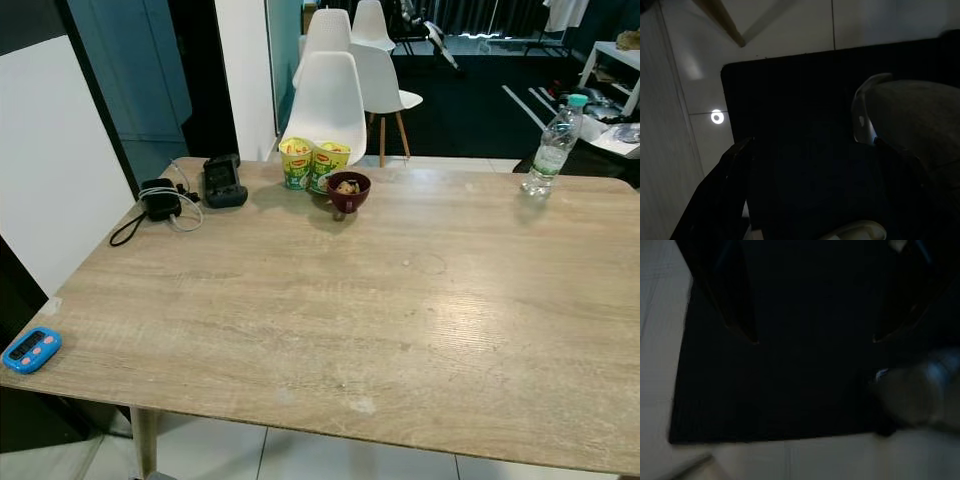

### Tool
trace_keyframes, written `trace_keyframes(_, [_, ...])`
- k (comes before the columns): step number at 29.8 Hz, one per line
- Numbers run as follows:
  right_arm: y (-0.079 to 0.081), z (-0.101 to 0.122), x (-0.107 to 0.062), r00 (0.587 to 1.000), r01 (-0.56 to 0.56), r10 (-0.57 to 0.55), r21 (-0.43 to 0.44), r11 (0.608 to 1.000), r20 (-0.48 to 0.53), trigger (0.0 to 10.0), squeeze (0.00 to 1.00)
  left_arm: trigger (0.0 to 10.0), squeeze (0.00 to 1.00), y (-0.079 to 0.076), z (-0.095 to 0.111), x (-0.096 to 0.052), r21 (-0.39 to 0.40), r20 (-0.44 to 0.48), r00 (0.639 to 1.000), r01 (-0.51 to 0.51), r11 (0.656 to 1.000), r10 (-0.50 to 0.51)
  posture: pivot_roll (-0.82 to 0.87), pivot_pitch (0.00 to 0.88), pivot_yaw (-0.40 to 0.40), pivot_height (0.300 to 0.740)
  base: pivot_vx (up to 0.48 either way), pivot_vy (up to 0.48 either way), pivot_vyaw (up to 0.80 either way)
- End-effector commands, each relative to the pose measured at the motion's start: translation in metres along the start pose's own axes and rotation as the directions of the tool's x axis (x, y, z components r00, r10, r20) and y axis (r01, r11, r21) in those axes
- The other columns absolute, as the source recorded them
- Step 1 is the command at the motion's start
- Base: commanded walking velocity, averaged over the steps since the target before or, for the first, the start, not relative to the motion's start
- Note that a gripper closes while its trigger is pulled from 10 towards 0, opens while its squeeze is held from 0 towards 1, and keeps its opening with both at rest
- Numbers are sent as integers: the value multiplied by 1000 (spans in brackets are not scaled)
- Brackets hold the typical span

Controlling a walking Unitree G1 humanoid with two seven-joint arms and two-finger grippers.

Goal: Restocking fridge

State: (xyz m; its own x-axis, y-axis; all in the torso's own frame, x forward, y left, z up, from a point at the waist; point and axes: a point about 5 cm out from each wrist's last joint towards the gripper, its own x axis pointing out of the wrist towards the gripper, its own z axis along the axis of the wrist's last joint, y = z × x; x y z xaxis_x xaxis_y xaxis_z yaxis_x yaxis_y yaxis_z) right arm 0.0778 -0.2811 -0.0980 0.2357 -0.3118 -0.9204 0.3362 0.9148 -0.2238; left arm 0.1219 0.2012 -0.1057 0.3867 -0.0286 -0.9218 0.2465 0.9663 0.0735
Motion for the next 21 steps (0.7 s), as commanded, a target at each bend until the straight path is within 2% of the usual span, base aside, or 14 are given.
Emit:
trace_keyframes(1, [-8, -1, 0, 999, 32, -32, 90, 995, -6, 10000, 0, 10000, 0, 9, -5, -2, -3, -18, 1000, -26, 1000, 26, 14, 0, 17, 740, 0, 0, 0])
trace_keyframes(3, [-32, 4, -2, 995, 97, -102, 218, 971, 9, 10000, 0, 10000, 0, 9, -6, -2, -11, -17, 1000, -26, 1000, 26, 13, 0, 19, 740, 0, 0, 0])
trace_keyframes(5, [-48, 9, -4, 988, 142, -154, 288, 947, 17, 10000, 0, 10000, 0, 9, -6, -2, -14, -17, 1000, -26, 1000, 26, 11, 0, 22, 740, 0, 0, 0])
trace_keyframes(7, [-61, 10, -6, 979, 190, -206, 358, 914, 6, 10000, 0, 10000, 0, 8, -6, -2, -15, -17, 1000, -26, 1000, 25, 11, 0, 21, 740, 0, 0, 0])
trace_keyframes(8, [-61, 10, -6, 979, 190, -206, 358, 914, 6, 10000, 0, 10000, 0, 8, -6, -2, -15, -17, 1000, -26, 1000, 25, 11, 0, 21, 740, 0, 0, 0])
trace_keyframes(9, [-67, 10, -8, 972, 219, -234, 396, 892, -9, 10000, 0, 10000, 0, 8, -6, -2, -16, -17, 1000, -26, 1000, 26, 13, 0, 19, 740, 0, 0, 0])
trace_keyframes(11, [-92, 2, -14, 936, 331, -342, 518, 789, -79, 10000, 0, 10000, 0, 8, -7, -2, -19, -18, 999, -27, 999, 26, 14, 0, 19, 740, 0, 0, 0])
trace_keyframes(12, [-92, 2, -14, 936, 331, -342, 518, 789, -79, 10000, 0, 10000, 0, 8, -7, -2, -19, -18, 999, -27, 999, 26, 14, 0, 19, 740, 0, 0, 0])
trace_keyframes(13, [-104, -1, -18, 915, 379, -389, 569, 730, -109, 10000, 0, 10000, 0, 8, -7, -2, -20, -18, 999, -27, 999, 27, 15, 0, 18, 740, 0, 0, 0])
trace_keyframes(14, [-120, -3, -23, 881, 434, -451, 624, 650, -143, 10000, 0, 10000, 0, 9, -8, -2, -23, -19, 999, -28, 999, 28, 14, 0, 18, 740, 0, 0, 0])
trace_keyframes(16, [-120, -3, -23, 881, 434, -451, 624, 650, -143, 10000, 0, 10000, 0, 9, -8, -2, -23, -19, 999, -28, 999, 28, 14, 0, 18, 740, 0, 0, 0])
trace_keyframes(18, [-152, -4, -37, 802, 515, -566, 703, 491, -193, 10000, 0, 10000, 0, 9, -8, -3, -27, -20, 999, -30, 999, 29, 18, 0, 15, 740, 0, 0, 0])
trace_keyframes(20, [-179, 1, -51, 725, 556, -653, 746, 366, -220, 10000, 0, 10000, 0, 10, -8, -3, -30, -20, 999, -31, 999, 30, 21, 0, 14, 740, 0, 0, 0])
trace_keyframes(21, [-193, 8, -59, 684, 557, -699, 768, 316, -208, 10000, 0, 10000, 0, 11, -9, -3, -31, -20, 999, -31, 999, 31, 24, 0, 16, 740, 0, 0, 0])
